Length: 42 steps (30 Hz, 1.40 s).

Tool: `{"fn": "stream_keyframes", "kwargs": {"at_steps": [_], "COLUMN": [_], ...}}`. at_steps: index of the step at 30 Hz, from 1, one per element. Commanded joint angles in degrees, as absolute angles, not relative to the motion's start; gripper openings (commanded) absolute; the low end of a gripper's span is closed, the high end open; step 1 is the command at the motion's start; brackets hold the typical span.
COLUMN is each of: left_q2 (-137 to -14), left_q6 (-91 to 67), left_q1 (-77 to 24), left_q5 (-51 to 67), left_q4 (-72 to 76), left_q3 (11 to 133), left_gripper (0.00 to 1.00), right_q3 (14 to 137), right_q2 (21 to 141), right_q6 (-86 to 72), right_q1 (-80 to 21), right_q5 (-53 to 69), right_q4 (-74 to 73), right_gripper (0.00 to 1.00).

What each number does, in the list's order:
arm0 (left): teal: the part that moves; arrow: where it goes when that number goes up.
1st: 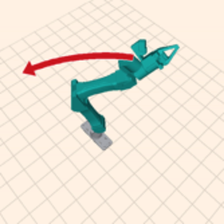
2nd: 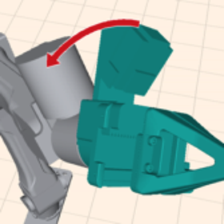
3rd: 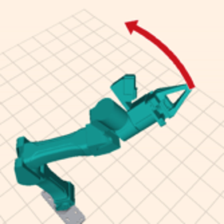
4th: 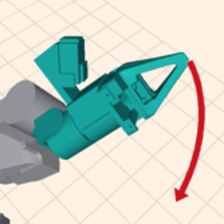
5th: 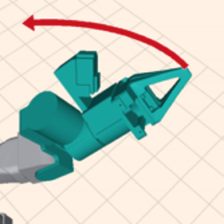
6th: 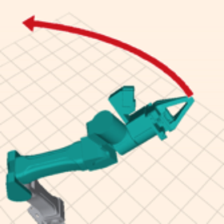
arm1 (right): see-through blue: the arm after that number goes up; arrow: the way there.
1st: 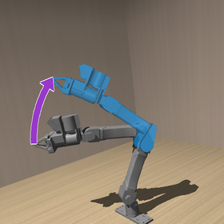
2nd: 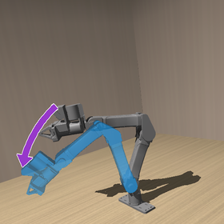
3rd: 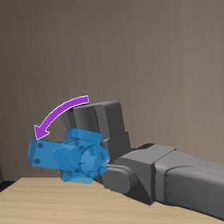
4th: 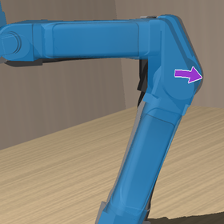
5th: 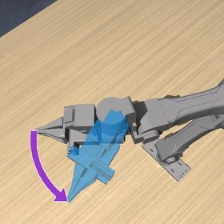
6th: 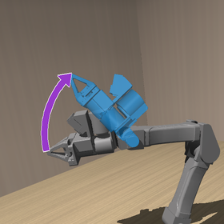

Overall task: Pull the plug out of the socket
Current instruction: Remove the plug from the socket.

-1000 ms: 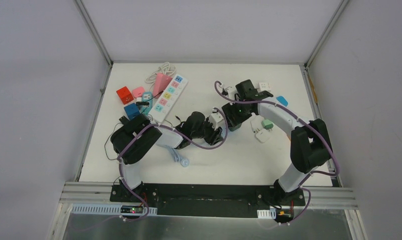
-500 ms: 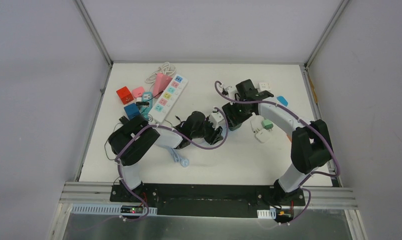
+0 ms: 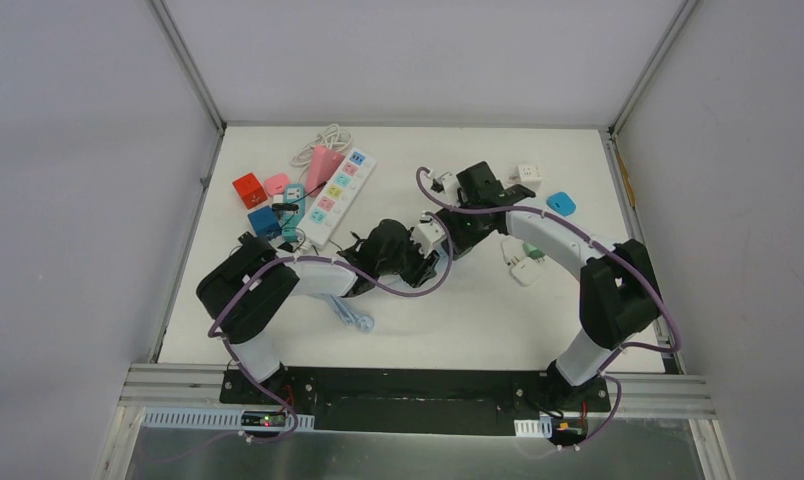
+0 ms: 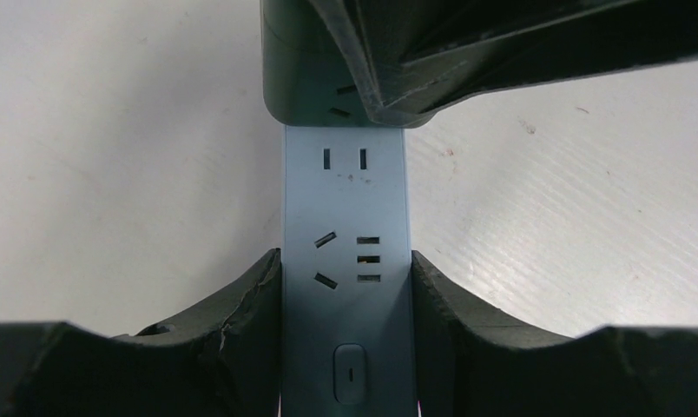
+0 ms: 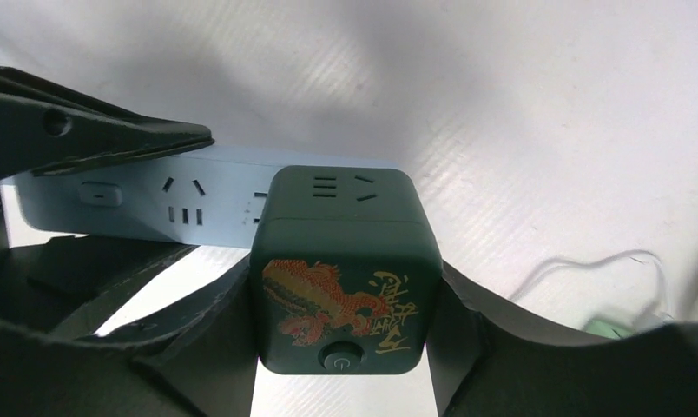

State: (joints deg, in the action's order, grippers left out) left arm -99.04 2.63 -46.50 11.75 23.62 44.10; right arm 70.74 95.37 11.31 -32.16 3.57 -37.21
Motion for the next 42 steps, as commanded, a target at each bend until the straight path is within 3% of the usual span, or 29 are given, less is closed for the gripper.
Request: {"fn": "stream_keyframes", "kwargs": {"at_steps": [1,4,6,12,16,17,24,30,33,42], "left_q2": [-95.1,-95.3,-95.7,-97.3,-96.2,-95.5,-90.3,-84.2,-80.2,-71.8], "left_q6": [4.5,4.3,3.4,0.4,0.2,0.1,-1.6,-4.2,-7.5,-28.4], "left_q1": [-45.4,-45.4,-45.4,-45.4,-45.4,-45.4,-45.3,-44.9,-43.8,-37.3], "left_q5": [8.2,10.6,12.3,15.9,16.0,16.0,15.8,16.8,16.9,21.7], "left_q4": [14.0,15.5,17.2,18.5,19.4,20.0,23.0,31.2,32.4,30.5], "left_q3": [43.1,42.2,42.0,44.3,44.5,44.0,41.7,35.7,33.9,30.7], "left_gripper": [0.00,0.00,0.00,0.00,0.00,0.04,0.56,0.89,0.99,0.99], "right_q3": [72.6,72.7,72.5,72.0,72.3,72.3,71.8,71.4,70.7,65.6], "right_q2": [92.7,92.3,92.5,92.6,94.2,94.3,94.2,94.2,93.6,87.7], "right_q6": [17.5,14.7,14.2,15.3,14.3,14.1,15.6,17.8,19.7,24.9], "right_q1": [-26.3,-20.4,-19.4,-29.2,-28.9,-28.2,-25.8,-26.4,-27.5,-28.1], "right_q5": [12.5,33.9,40.0,25.9,23.2,23.2,24.2,25.9,25.7,28.2], "right_q4": [-42.5,-43.9,-44.4,-42.2,-42.2,-42.3,-43.1,-43.5,-42.9,-36.8], "right_gripper": [0.00,0.00,0.00,0.00,0.00,0.00,0.00,0.00,0.00,0.00]}}
